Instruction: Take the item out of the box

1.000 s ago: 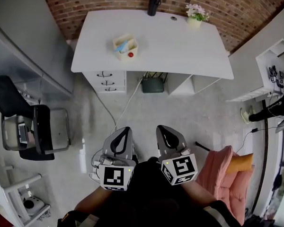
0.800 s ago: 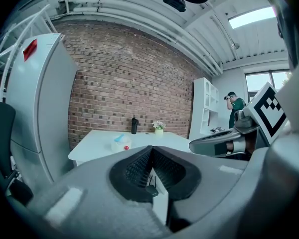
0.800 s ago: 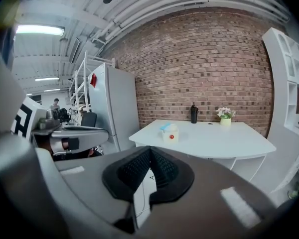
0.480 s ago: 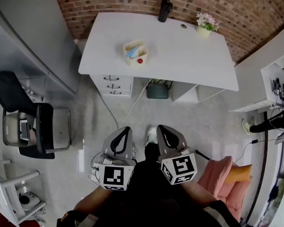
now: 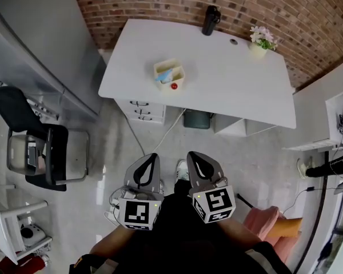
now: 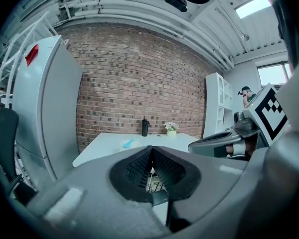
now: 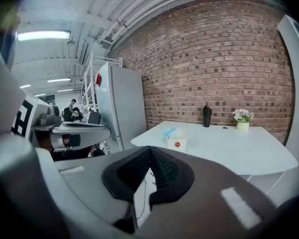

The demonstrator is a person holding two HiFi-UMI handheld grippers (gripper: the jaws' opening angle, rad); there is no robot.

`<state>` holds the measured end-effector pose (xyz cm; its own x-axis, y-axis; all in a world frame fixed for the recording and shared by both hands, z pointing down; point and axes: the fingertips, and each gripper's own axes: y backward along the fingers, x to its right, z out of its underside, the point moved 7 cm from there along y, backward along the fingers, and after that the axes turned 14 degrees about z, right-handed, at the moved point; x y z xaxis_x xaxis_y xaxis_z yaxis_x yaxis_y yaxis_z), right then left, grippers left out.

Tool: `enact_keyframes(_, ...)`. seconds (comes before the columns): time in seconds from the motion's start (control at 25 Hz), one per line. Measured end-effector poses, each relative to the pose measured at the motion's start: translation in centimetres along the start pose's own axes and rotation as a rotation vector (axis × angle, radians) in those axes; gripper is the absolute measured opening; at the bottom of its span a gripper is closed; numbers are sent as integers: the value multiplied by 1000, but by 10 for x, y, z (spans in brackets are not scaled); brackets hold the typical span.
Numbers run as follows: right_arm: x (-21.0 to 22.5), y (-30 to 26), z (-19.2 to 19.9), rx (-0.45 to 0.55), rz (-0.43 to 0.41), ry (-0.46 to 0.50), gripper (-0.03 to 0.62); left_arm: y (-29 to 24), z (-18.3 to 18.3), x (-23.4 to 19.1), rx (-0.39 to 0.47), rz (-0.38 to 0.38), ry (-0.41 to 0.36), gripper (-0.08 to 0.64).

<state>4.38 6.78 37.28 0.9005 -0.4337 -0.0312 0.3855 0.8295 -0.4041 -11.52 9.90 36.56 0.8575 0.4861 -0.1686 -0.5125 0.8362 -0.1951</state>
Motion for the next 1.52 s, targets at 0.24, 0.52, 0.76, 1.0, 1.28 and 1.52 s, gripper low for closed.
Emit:
enact_keyframes(0.24, 22, -30, -6, -19, -58, 32, 2, -32, -4, -7, -15, -59, 5, 5)
enact_keyframes(0.52, 49, -62, -11, -34, -142, 72, 2, -71, -12, -5, -20, -129, -1, 5)
enact_keyframes(0.76, 72, -79, -17, -29, -202, 96, 1, -94, -19, 5, -21, -188, -12, 5)
enact_keyframes(1.0, 86, -92, -18, -41, -232, 104, 2, -107, -21, 8, -42, -229, -9, 5)
enact_keyframes(1.28, 90, -111, -14, -69, -239, 112, 2, -124, -19, -4, -62, -222, 2, 5)
enact_keyframes(1.52, 84, -133, -21, -75, -237, 121, 2, -137, -18, -27, -68, -202, 12, 5)
